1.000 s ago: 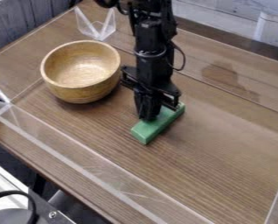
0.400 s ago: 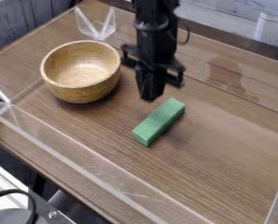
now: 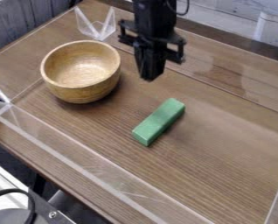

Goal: Put the green block in the brown bowl

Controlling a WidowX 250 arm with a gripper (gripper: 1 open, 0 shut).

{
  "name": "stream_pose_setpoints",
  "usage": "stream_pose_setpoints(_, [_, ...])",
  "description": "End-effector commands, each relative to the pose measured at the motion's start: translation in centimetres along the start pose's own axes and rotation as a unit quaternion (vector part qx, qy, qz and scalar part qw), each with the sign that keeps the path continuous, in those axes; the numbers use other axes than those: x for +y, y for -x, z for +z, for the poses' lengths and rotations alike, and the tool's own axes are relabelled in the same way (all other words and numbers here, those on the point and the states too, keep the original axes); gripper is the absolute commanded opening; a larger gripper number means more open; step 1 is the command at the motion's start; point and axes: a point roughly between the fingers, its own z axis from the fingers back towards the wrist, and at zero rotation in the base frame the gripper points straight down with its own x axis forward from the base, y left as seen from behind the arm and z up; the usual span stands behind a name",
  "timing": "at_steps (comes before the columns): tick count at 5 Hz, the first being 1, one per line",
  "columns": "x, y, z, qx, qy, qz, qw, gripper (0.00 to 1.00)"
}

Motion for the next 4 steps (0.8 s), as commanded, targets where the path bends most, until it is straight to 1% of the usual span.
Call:
stream_pose_setpoints(1, [-0.30,-0.30,0.38,-0.027,-0.001,-0.009,0.9996,0.00])
stream_pose_setpoints(2, [-0.48,-0.27,0.16,-0.026,0.002,-0.012,0.9996,1.00])
stream_pose_setpoints(3, [-0.65,-0.24,-0.06,-0.025,0.005,-0.014,0.9996,0.00])
stream_pose_setpoints(4, [-0.77,-0.20,-0.20,-0.024,0.007,-0.016,0.9996,0.00])
